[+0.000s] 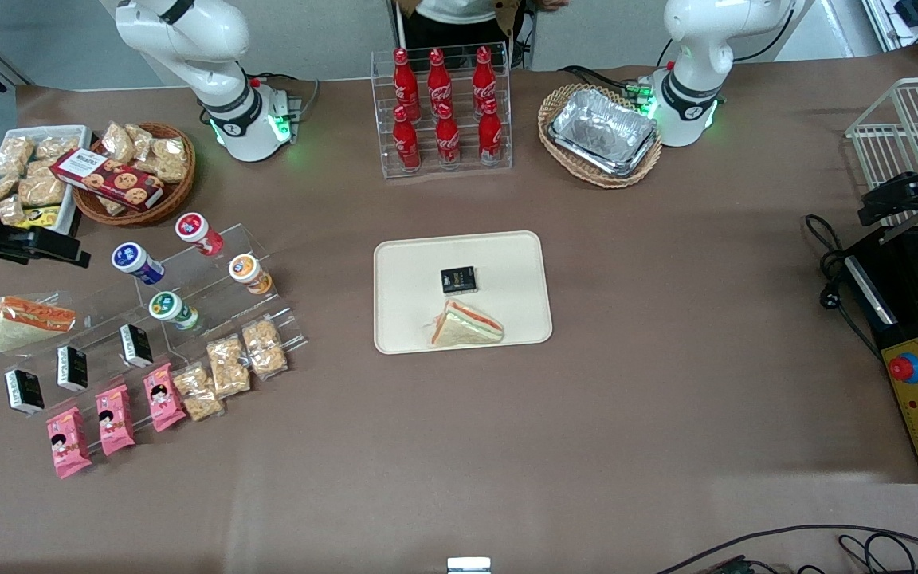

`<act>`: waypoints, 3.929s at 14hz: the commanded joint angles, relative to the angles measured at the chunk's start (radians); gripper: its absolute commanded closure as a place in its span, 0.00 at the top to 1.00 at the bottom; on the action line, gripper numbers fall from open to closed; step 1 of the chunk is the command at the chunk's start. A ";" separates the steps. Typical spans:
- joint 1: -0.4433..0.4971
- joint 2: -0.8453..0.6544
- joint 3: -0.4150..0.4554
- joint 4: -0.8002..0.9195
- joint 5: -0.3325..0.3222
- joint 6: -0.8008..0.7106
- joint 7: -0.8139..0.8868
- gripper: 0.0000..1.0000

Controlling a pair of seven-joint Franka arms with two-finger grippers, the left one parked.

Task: Place green gum on tray
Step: 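Move the right gripper down over the green-labelled gum bottle in the rack, then close the right gripper on the green-labelled gum bottle's cap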

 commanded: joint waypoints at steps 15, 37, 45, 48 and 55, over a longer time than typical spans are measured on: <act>0.009 -0.203 -0.002 -0.305 0.002 0.160 -0.016 1.00; -0.001 0.034 -0.005 -0.701 -0.009 0.781 -0.160 1.00; -0.023 0.039 -0.005 -0.707 -0.007 0.789 -0.265 0.71; -0.025 0.031 -0.007 -0.689 -0.007 0.763 -0.324 0.48; -0.022 0.028 -0.005 -0.335 -0.004 0.323 -0.312 0.49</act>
